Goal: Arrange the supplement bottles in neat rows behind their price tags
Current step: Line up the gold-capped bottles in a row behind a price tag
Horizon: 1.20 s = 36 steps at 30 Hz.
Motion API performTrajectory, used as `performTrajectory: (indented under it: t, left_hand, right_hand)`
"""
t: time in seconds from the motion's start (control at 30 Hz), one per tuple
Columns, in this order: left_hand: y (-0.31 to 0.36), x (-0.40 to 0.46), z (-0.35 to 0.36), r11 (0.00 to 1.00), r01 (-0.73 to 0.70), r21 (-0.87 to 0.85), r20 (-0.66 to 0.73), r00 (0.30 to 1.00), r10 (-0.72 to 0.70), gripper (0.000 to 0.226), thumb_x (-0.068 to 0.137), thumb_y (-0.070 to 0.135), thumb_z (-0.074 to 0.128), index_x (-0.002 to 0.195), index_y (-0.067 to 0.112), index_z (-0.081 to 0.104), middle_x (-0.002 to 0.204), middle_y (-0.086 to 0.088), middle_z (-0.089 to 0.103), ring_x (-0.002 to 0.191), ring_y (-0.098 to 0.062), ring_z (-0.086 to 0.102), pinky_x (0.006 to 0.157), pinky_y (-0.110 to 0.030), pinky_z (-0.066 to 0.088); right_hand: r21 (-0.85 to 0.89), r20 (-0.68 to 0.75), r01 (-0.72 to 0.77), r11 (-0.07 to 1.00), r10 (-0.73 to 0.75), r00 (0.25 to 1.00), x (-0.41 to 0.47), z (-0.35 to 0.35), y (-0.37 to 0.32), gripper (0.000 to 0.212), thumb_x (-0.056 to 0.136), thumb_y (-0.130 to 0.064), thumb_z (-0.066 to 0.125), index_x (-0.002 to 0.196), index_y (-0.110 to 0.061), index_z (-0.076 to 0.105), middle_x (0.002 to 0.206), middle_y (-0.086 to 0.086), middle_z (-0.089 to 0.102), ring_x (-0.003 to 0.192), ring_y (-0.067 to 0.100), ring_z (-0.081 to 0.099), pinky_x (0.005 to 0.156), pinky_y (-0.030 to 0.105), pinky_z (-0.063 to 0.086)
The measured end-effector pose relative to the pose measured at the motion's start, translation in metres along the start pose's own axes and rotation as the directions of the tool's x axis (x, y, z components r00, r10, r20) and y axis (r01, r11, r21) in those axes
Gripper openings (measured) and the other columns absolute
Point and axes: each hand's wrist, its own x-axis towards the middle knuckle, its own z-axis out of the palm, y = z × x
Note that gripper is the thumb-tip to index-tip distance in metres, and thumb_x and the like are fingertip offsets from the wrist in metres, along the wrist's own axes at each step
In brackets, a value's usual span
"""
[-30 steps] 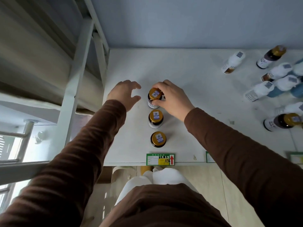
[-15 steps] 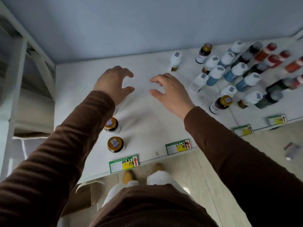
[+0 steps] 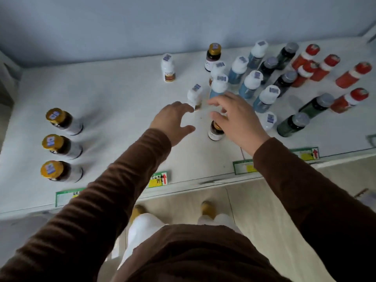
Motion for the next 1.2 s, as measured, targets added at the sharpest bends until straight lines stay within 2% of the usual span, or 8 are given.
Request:
performTrajectory:
  t: [0.27,0.53,0.6,0.67,0.77,0.9,1.03,1.2]
  left_hand:
    - [0.039,0.011,0.076,0.977,0.174,-0.125,0.011,0.985,-0.173,0.059,0.073,0.037,0.079,0.125,0.02,0.058,0.119,-0.001,0.062,0.107,-0.019,0.056,0.09,-0.028,0.042]
    - [0.047,0.013,0.102,0.916,0.23,-0.328,-0.074,0.961,-0.267,0.041,0.072,0.03,0.081,0.105,0.012,0.065,0.097,-0.004,0.066,0.09,-0.022,0.057,0.085,-0.037,0.047]
    - [0.048,0.007,0.096,0.792,0.236,-0.563,0.044,0.965,-0.257,0.035,0.078,0.016,0.078,0.109,0.009,0.062,0.099,-0.003,0.066,0.089,-0.016,0.059,0.085,-0.03,0.047]
    - [0.048,0.0,0.087,0.551,0.233,-0.801,0.156,0.971,-0.183,0.033,0.088,0.008,0.067,0.119,0.002,0.058,0.109,-0.007,0.066,0.099,-0.015,0.063,0.091,-0.027,0.049]
    - [0.049,-0.007,0.071,0.24,0.252,-0.937,0.236,0.967,-0.092,0.035,0.099,0.014,0.05,0.13,-0.001,0.052,0.12,-0.014,0.063,0.114,-0.026,0.061,0.102,-0.033,0.048]
    - [0.05,-0.008,0.055,0.1,0.28,-0.955,0.279,0.96,-0.027,0.043,0.1,0.02,0.044,0.138,-0.001,0.045,0.129,-0.021,0.057,0.125,-0.039,0.053,0.108,-0.041,0.043]
    - [0.049,-0.011,0.039,0.134,0.269,-0.954,0.266,0.963,-0.041,0.045,0.095,0.014,0.05,0.138,0.001,0.047,0.131,-0.017,0.057,0.123,-0.032,0.056,0.109,-0.038,0.042]
    - [0.051,-0.014,0.02,0.501,0.177,-0.847,0.075,0.973,-0.216,0.039,0.084,0.011,0.071,0.121,0.01,0.06,0.113,-0.01,0.069,0.098,-0.018,0.067,0.085,-0.024,0.051]
  right_hand:
    - [0.001,0.216,0.187,0.982,-0.183,0.959,-0.007,-0.003,0.051,0.042,0.094,-0.019,0.061,0.135,-0.018,0.055,0.131,0.003,0.052,0.116,0.025,0.055,0.096,0.041,0.046]
    - [-0.006,0.251,0.232,0.973,-0.223,0.942,-0.001,0.01,0.064,0.044,0.089,-0.018,0.066,0.132,-0.02,0.057,0.125,0.005,0.051,0.11,0.027,0.058,0.094,0.039,0.047]
    - [0.068,0.211,0.175,0.982,-0.186,0.96,0.005,0.004,0.067,0.039,0.091,-0.025,0.065,0.129,-0.02,0.059,0.123,0.006,0.054,0.109,0.025,0.058,0.092,0.034,0.045]
    - [0.177,0.165,0.09,0.98,-0.12,0.979,0.014,-0.006,0.068,0.036,0.09,-0.034,0.067,0.123,-0.021,0.064,0.118,0.004,0.059,0.103,0.02,0.058,0.085,0.028,0.042]
    - [0.376,0.171,-0.055,0.925,-0.011,0.985,0.028,-0.021,0.065,0.036,0.086,-0.044,0.071,0.113,-0.021,0.071,0.102,-0.005,0.067,0.091,0.011,0.061,0.082,0.028,0.049]
    - [0.57,0.243,-0.164,0.805,0.026,0.97,0.039,-0.029,0.059,0.034,0.083,-0.048,0.073,0.104,-0.022,0.073,0.088,-0.008,0.07,0.077,0.007,0.063,0.073,0.03,0.052]
    - [0.652,0.293,-0.165,0.74,-0.045,0.955,0.043,-0.035,0.056,0.022,0.09,-0.036,0.07,0.109,-0.026,0.071,0.088,-0.01,0.068,0.068,0.002,0.055,0.066,0.025,0.047]
    - [0.618,0.341,-0.055,0.784,-0.204,0.917,0.047,-0.043,0.045,0.036,0.1,-0.02,0.057,0.135,-0.024,0.06,0.116,-0.007,0.067,0.087,-0.002,0.058,0.072,0.012,0.048]
